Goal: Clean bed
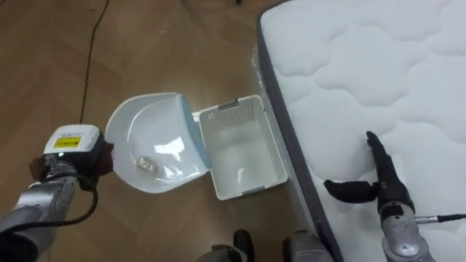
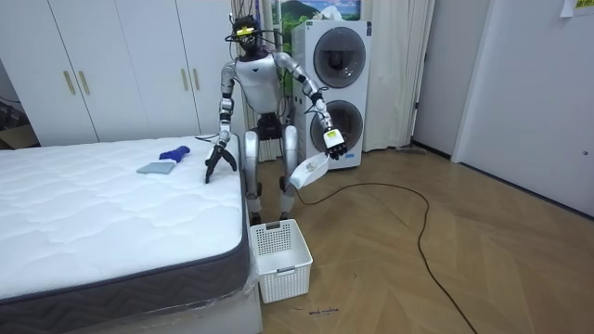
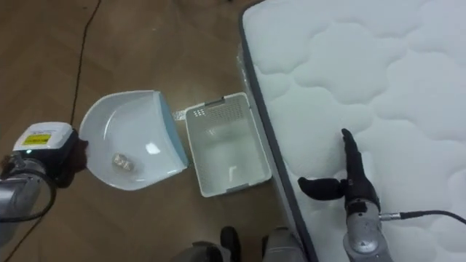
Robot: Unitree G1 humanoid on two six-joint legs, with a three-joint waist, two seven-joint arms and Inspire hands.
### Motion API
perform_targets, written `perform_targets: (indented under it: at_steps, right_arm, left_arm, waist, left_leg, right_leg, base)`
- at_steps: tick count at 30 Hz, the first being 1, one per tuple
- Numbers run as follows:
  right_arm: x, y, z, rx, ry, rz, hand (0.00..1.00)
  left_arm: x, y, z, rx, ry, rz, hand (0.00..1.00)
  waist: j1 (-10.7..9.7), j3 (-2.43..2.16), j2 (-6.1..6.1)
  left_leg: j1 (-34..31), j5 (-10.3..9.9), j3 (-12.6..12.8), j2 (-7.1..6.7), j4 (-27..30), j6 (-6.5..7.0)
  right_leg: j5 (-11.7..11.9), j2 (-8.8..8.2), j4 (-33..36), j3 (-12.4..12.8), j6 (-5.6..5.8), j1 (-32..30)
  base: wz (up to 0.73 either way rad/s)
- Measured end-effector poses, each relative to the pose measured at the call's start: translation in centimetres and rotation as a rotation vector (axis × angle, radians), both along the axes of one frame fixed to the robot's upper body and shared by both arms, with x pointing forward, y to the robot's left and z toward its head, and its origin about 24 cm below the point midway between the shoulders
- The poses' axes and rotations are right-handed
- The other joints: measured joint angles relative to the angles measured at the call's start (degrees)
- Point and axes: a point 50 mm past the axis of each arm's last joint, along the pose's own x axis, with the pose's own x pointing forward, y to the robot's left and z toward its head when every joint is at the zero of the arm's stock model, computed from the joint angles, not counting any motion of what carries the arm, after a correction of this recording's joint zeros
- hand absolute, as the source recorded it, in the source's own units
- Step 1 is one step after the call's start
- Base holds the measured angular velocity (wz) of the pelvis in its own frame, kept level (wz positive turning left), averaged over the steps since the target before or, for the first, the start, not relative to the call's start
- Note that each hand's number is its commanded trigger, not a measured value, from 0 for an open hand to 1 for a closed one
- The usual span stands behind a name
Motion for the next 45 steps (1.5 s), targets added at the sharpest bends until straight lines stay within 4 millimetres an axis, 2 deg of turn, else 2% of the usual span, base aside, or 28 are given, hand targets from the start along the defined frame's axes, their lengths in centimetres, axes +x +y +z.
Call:
perform_targets:
  at_steps: [1,5,6,11,13,17,18,20,22,32,35,38,39,40,42,44,45]
  right_arm:
    - [0.1,0.1,0.3,0.001,-0.015,0.007,0.0]
    - [0.4,0.3,0.9,0.004,-0.053,0.026,0.0]
    - [0.5,0.3,1.0,0.003,-0.064,0.03,0.0]
    - [0.8,0.3,1.7,-0.001,-0.091,0.045,0.0]
    - [1.0,0.1,2.2,-0.015,-0.11,0.052,0.0]
    - [0.8,-0.1,2.5,-0.023,-0.126,0.051,0.0]
    - [0.9,-0.1,2.8,-0.025,-0.135,0.055,0.0]
    - [0.8,-0.4,3.3,-0.028,-0.153,0.053,0.0]
    - [0.9,-0.5,3.5,-0.032,-0.16,0.062,0.0]
    - [1.0,-0.8,3.7,-0.023,-0.156,0.073,0.0]
    - [1.0,-0.7,3.7,-0.022,-0.157,0.073,0.0]
    - [1.0,-0.6,3.7,-0.01,-0.16,0.068,0.0]
    - [1.0,-0.5,3.5,-0.003,-0.156,0.064,0.0]
    - [0.9,-0.5,3.4,0.004,-0.152,0.058,0.0]
    - [0.8,-0.8,3.1,0.012,-0.143,0.05,0.0]
    - [0.6,-1.0,2.8,0.008,-0.13,0.041,0.0]
    - [0.4,-1.1,2.7,0.007,-0.124,0.04,0.0]
  left_arm:
    - [0.1,0.2,0.2,0.019,0.007,-0.001,1.0]
    - [0.3,0.3,0.4,0.024,0.018,0.01,1.0]
    - [0.5,0.3,0.5,0.024,0.018,0.012,1.0]
    - [0.8,1.5,1.4,0.069,0.033,0.036,1.0]
    - [0.9,2.3,2.1,0.105,0.04,0.044,1.0]
    - [1.0,3.6,2.9,0.137,0.052,0.097,1.0]
    - [0.9,4.1,3.2,0.148,0.057,0.113,1.0]
    - [1.1,4.9,3.7,0.149,0.056,0.149,1.0]
    - [1.2,5.7,4.4,0.171,0.049,0.189,1.0]
    - [1.1,6.2,4.6,0.166,0.053,0.217,1.0]
    - [1.1,6.1,4.6,0.163,0.061,0.219,1.0]
    - [1.2,6.0,4.6,0.117,0.041,0.232,1.0]
    - [1.3,5.7,4.6,0.084,0.023,0.235,1.0]
    - [1.6,5.2,4.8,0.064,-0.001,0.214,1.0]
    - [2.1,4.0,4.8,0.041,-0.026,0.165,1.0]
    - [2.6,2.6,4.7,0.007,-0.052,0.113,1.0]
    - [2.6,1.8,4.5,-0.01,-0.069,0.071,1.0]
  waist:
    - [-0.44,0.12,0.69]
    - [-1.55,0.07,2.49]
    - [-1.84,0.21,3.13]
    - [-2.72,0.45,4.02]
    - [-3.07,0.78,4.77]
    - [-3.97,0.72,5.78]
    - [-4.49,0.78,6.37]
    - [-4.55,0.77,7.09]
    - [-4.51,0.74,7.51]
    - [-4.27,0.77,7.52]
    - [-4.1,0.91,7.34]
    - [-4.21,1.25,6.9]
    - [-4.34,1.61,6.45]
    - [-4.31,2.16,5.67]
    - [-3.81,2.54,4.8]
    - [-2.86,2.47,3.92]
    - [-2.44,2.34,3.63]
  left_leg:
    - [0.0,0.11,0.23,-0.09,-0.12,0.19]
    - [0.52,0.44,1.43,-0.17,-1.62,0.38]
    - [0.79,0.44,1.67,-0.17,-1.91,0.37]
    - [2.74,0.47,3.51,-0.17,-3.81,0.3]
    - [3.13,0.47,3.93,-0.21,-4.38,0.27]
    - [3.69,0.53,4.01,-0.54,-5.54,0.18]
    - [3.64,0.53,4.19,-0.48,-5.56,0.18]
    - [3.59,0.53,5.31,-0.25,-5.68,0.18]
    - [3.86,0.52,7.7,0.47,-6.26,0.2]
    - [4.41,0.52,8.39,0.66,-6.86,0.23]
    - [4.4,0.44,8.68,0.89,-6.74,0.29]
    - [4.53,0.32,9.37,1.29,-6.01,0.38]
    - [4.88,0.28,9.41,1.38,-6.05,0.39]
    - [5.43,0.23,9.47,1.38,-6.04,0.4]
    - [5.52,-0.3,9.41,1.7,-5.11,0.49]
    - [5.44,-0.9,9.48,2.08,-4.2,0.44]
    - [5.4,-1.45,9.51,2.54,-3.52,0.45]
  right_leg:
    - [-0.07,-0.06,0.37,0.34,-0.01,-0.32]
    - [-0.21,-0.22,0.71,1.45,-0.14,-0.64]
    - [-0.3,-0.2,0.75,1.84,-0.25,-0.64]
    - [-0.82,-0.21,0.81,3.54,-0.48,-0.37]
    - [-1.0,0.01,0.78,4.26,-0.33,-0.5]
    - [-1.43,-0.02,0.74,4.78,-0.27,-0.48]
    - [-1.47,0.02,0.71,4.79,-0.32,-0.5]
    - [-1.52,0.04,0.81,5.2,-0.37,-0.9]
    - [-1.53,0.21,0.92,5.85,-0.39,-1.11]
    - [-1.59,0.51,1.14,6.61,-0.47,-1.04]
    - [-1.59,0.78,1.07,6.85,-0.47,-1.09]
    - [-1.59,0.91,1.07,6.81,-0.48,-0.82]
    - [-1.65,0.81,0.92,6.63,-0.57,-0.37]
    - [-1.72,0.58,0.86,6.6,-0.68,0.15]
    - [-1.88,0.84,0.84,6.86,-0.69,0.65]
    - [-1.88,1.19,0.77,7.01,-0.68,0.47]
    - [-1.84,1.92,0.34,7.09,-0.65,0.78]
  base:
    - [-0.11]
    - [-0.1]
    - [-0.11]
    - [-0.16]
    - [-0.09]
    - [0.01]
    - [0.04]
    - [-0.03]
    - [-0.1]
    - [-0.02]
    - [-0.03]
    - [0.0]
    - [0.03]
    - [0.05]
    - [-0.02]
    - [-0.11]
    - [-0.21]
